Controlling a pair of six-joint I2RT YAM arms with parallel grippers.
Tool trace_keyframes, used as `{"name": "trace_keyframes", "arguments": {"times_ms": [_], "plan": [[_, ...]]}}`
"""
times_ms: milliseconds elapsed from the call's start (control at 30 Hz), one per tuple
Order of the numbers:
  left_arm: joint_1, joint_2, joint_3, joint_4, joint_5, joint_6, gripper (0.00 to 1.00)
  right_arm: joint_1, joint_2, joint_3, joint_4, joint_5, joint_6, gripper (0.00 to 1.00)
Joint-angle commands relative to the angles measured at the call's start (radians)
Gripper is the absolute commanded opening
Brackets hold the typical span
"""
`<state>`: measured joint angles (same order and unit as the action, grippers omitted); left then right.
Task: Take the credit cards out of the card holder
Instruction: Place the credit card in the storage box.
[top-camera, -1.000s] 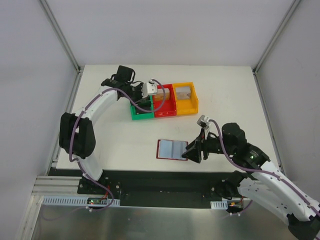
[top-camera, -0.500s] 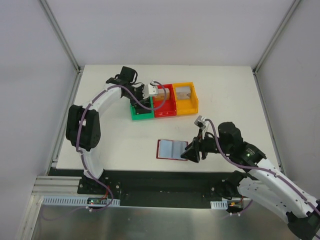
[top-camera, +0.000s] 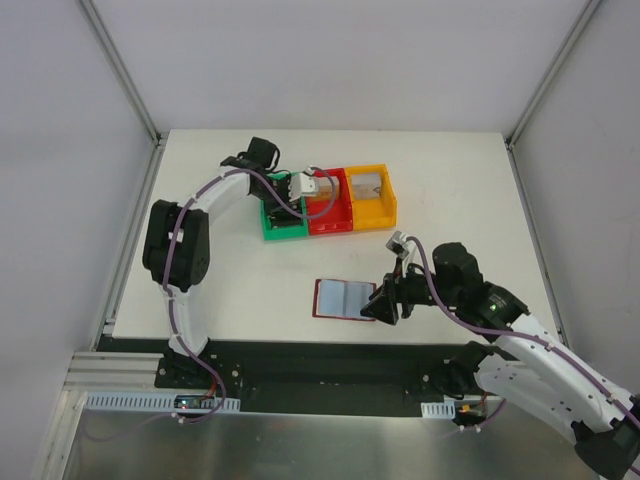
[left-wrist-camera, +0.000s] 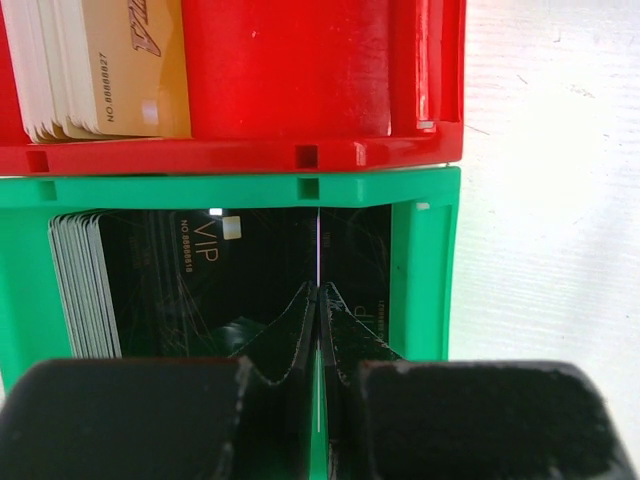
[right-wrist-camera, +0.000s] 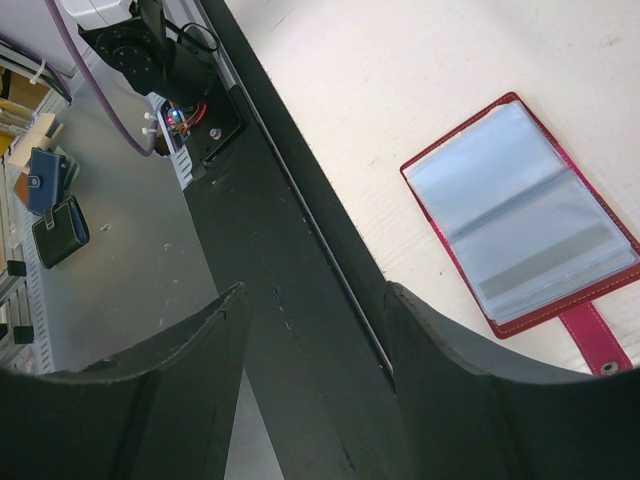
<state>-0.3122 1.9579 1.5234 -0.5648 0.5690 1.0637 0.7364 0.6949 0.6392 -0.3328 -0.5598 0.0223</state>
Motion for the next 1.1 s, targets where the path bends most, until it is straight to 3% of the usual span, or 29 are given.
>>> {"name": "trace_keyframes", "arguments": {"times_ms": [0, 1067], "plan": [[0.010, 0.022, 0.057, -0.017, 0.045, 0.025, 0.00, -0.002, 0.000, 0.008, 0.031, 0.012, 0.005, 0.58], [0.015, 0.124, 0.138, -0.010, -0.046, 0.051, 0.00, -0.002, 0.034, 0.025, 0.025, 0.011, 0.001, 0.58]]}}
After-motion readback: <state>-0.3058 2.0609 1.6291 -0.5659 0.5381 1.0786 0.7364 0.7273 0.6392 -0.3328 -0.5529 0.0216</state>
